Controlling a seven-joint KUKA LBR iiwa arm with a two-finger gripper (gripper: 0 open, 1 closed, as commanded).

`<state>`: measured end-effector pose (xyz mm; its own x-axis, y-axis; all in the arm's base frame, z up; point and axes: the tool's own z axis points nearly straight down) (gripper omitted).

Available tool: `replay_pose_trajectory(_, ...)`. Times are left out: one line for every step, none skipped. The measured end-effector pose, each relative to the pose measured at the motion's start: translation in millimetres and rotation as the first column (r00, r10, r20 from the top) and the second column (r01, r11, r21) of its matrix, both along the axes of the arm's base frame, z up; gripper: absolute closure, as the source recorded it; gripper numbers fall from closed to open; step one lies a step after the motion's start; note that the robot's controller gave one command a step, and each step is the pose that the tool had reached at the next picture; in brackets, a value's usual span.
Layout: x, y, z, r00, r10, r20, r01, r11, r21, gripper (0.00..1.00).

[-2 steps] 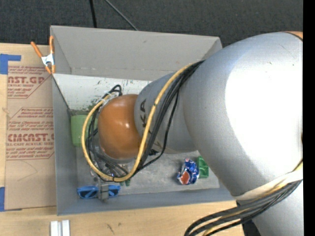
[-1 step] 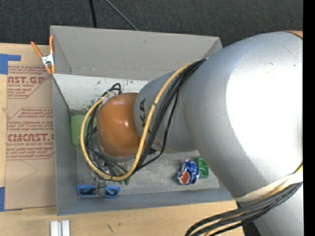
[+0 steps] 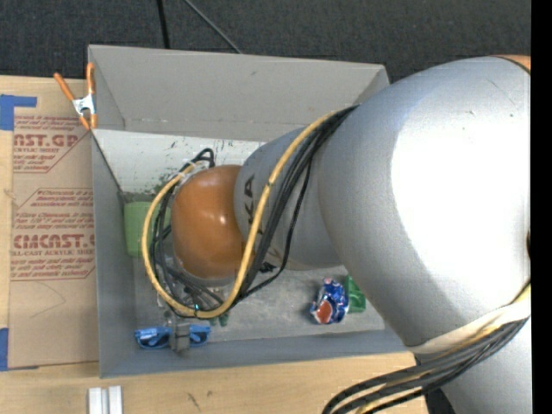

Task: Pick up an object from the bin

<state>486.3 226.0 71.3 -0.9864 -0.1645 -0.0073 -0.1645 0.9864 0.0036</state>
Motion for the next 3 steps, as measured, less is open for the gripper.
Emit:
replay_pose_trajectory(1.5,3.2,3.7,1.000,0.002,0.006,-0.003,1.000,0.006,1.00)
replay_pose_trajectory(5.9,-12.7,89.4,0.999,-0.048,0.001,0.048,0.999,-0.001,1.00)
replay_pose_trajectory(13.2,-12.4,163.8,0.998,-0.056,0.003,0.056,0.998,0.000,1.00)
